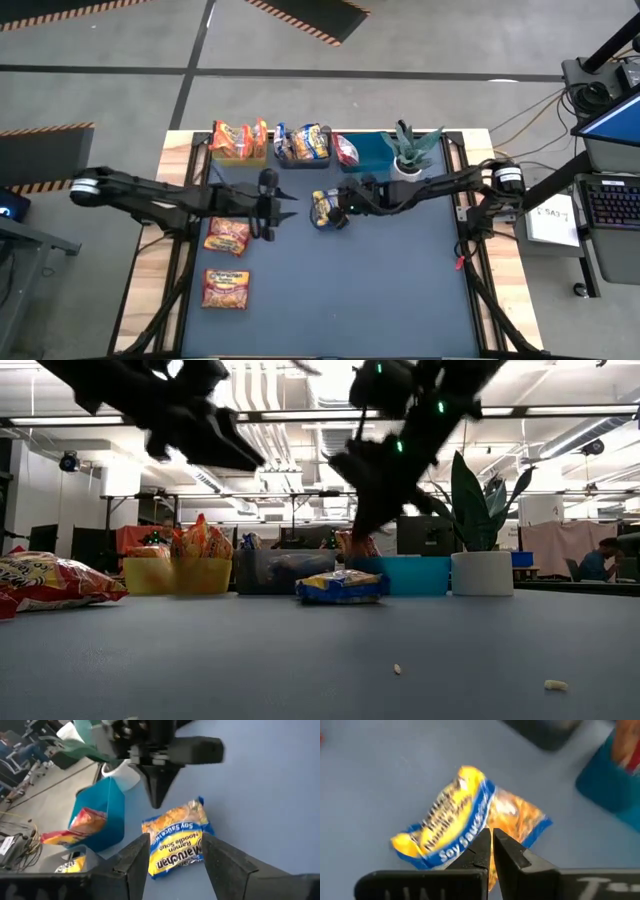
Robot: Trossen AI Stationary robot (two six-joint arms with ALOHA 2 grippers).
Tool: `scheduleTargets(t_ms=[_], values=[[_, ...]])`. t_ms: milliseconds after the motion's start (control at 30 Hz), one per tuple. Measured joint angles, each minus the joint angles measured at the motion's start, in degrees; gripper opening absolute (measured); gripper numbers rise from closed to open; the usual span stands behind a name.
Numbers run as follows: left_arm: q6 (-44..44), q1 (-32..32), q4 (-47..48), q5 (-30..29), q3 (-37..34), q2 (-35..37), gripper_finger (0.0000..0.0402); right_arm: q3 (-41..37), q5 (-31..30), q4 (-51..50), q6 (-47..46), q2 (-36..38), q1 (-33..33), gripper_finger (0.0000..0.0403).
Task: Sort Maruchan noodles
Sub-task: Put the blue noodle pack into the black bin
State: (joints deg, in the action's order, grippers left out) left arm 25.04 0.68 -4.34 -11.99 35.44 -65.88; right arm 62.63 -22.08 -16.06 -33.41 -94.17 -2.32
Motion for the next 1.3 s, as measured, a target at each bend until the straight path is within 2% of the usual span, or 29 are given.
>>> scheduleTargets(t_ms=[200, 300, 400, 533, 667, 933, 1167, 1300], values=[[1.0, -2.6, -6.0, 0.0, 0.2, -6.0, 0.0144, -4.9, 0.5, 8.0, -2.5, -3.2, 0.0, 0.0009], [1.1, -4.0, -6.6, 0.8, 0.2, -7.8, 0.0133, -4.9, 4.3, 9.5, -2.6, -4.3, 0.2, 0.0009], [1.1, -5.1, -6.9, 1.8, 0.2, -9.3, 0.0121, -3.7, 6.8, 9.7, -3.0, -4.8, 0.9, 0.0008], [1.1, -6.6, -7.2, 6.8, 0.2, -11.8, 0.0105, -1.4, 11.2, 9.3, -2.3, -5.5, 2.4, 0.0008], [1.5, -7.4, -9.8, 9.7, 0.2, -15.1, 0.0089, 1.4, 11.6, 4.8, -0.5, -4.5, 3.4, 0.0008], [2.6, -9.5, -28.8, 9.7, 0.3, -27.3, 0.0075, 4.2, 8.5, -8.2, 0.4, -1.9, 3.4, 0.0008], [2.2, -10.9, -38.5, 9.0, 1.1, -36.1, 0.0075, 1.4, 2.6, -14.8, -1.1, -0.6, 3.3, 0.0008], [1.4, -11.2, -38.8, 7.4, 4.3, -40.7, 0.0075, -0.3, -2.1, -14.3, -1.9, -0.6, 3.3, 0.0009]])
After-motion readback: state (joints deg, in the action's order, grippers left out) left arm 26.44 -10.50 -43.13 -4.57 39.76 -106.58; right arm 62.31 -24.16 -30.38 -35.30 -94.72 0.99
